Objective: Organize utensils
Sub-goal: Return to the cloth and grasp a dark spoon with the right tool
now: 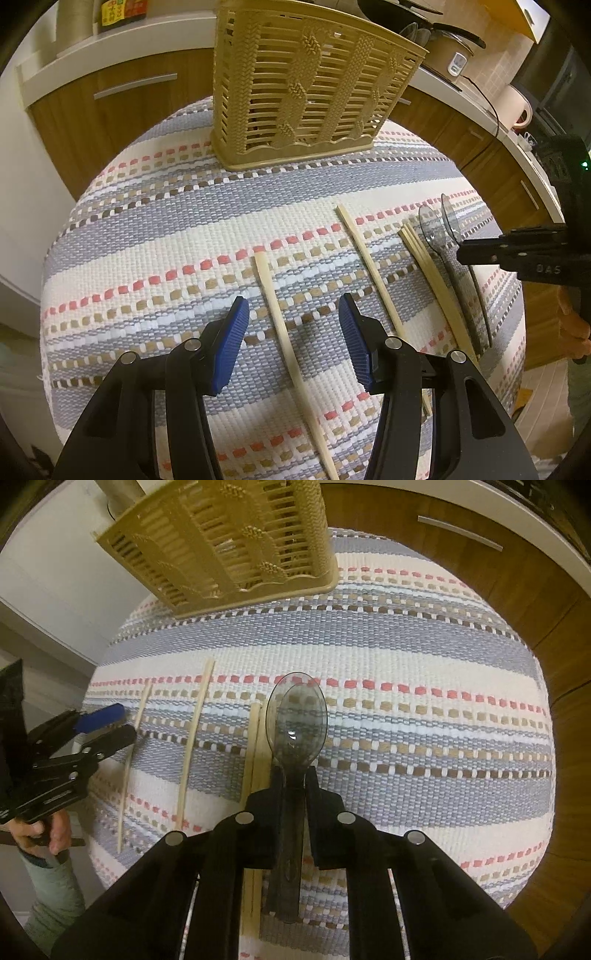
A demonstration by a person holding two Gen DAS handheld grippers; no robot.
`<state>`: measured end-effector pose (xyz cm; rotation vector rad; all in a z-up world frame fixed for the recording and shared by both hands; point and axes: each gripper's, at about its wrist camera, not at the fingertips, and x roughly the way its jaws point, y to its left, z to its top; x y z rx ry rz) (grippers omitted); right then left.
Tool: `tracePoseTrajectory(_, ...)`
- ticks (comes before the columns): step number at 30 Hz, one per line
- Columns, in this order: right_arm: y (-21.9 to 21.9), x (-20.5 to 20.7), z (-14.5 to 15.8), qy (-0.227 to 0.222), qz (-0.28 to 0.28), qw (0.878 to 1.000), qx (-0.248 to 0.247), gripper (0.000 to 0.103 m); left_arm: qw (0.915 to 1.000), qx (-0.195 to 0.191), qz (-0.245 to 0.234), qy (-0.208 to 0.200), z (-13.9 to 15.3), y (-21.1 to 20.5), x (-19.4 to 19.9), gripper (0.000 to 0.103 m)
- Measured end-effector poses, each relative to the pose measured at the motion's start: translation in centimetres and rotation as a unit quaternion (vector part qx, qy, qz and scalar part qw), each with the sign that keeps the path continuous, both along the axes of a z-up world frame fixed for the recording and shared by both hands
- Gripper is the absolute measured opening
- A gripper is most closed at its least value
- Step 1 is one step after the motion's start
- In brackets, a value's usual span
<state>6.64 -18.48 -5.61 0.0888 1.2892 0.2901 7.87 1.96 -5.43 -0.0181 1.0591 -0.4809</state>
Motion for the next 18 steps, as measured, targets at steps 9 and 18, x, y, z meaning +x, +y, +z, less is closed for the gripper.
tracePoseTrajectory(9, -2.9, -0.3, -0.1, -0.007, -0.025, 0.999, -0.032, 0.01, 0.9998, 0.013, -0.011, 0.005, -0.2, -0.8, -0.3, 0.047)
tracePoseTrajectory(18, -5.4, 0.0, -0.8, -0.004, -0.033, 0.997, -0.064, 0.011, 0.9981, 0.052, -0.012, 0.032, -1.0, -1.4, 0.7, 0.045)
